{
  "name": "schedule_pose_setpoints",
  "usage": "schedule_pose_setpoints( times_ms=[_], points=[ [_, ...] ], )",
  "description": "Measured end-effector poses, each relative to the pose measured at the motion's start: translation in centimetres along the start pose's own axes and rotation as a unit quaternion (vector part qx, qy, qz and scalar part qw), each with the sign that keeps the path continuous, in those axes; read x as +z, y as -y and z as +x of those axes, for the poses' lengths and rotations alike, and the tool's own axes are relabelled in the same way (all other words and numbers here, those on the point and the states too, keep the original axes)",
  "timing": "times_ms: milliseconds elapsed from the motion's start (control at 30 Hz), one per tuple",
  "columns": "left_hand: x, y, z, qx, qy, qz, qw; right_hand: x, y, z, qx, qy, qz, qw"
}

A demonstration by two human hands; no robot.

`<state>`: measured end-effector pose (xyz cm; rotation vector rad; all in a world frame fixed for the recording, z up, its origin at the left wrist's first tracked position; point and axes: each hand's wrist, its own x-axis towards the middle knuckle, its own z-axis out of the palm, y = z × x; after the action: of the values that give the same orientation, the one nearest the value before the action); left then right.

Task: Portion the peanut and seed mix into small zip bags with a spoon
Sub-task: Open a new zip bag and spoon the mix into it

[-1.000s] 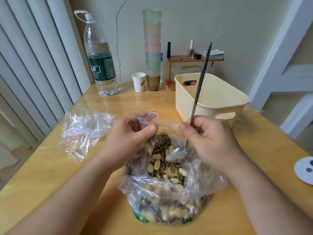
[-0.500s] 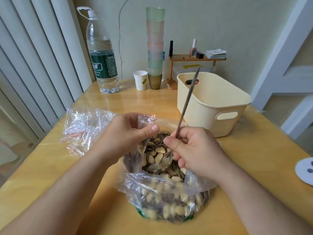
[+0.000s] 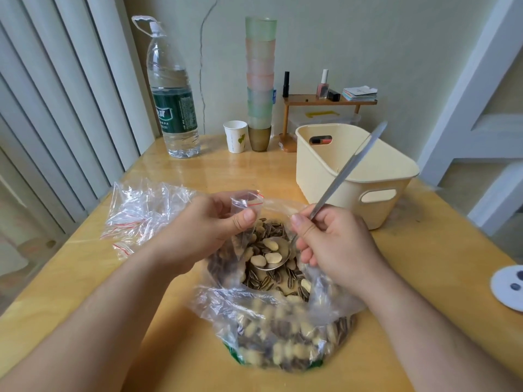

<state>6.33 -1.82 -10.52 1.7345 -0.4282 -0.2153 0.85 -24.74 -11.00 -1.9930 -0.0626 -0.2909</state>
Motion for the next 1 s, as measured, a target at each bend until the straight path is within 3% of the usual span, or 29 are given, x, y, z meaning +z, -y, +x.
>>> schedule_pose_setpoints(
  times_ms=[100,400,733,867,1000],
  points=[
    [-0.3,0.1,0.0,-0.004,0.027,0.02,0.999,-0.7,0.2,0.2,0.003,-0.02,0.027,0.999],
    [0.9,0.2,-0.1,0.029,-0.037,0.041,0.998,-3.3,1.2,0.4,-0.079,-0.129,-0.024,0.988],
    [3.1,1.4,0.0,0.059,-0.059,0.243,0.966,-5.2,1.7,0.6,-0.116,-0.208,0.0,0.971],
    [3.7,1.2,-0.1,0.08,-0.073,0.257,0.96,-4.7,1.4,0.6,-0.146,-0.199,0.003,0.969],
    [3.8,1.3,-0.1,0.075,-0.085,0.248,0.962,-4.0,1.1,0.4,-0.237,-0.162,-0.081,0.955]
  ],
)
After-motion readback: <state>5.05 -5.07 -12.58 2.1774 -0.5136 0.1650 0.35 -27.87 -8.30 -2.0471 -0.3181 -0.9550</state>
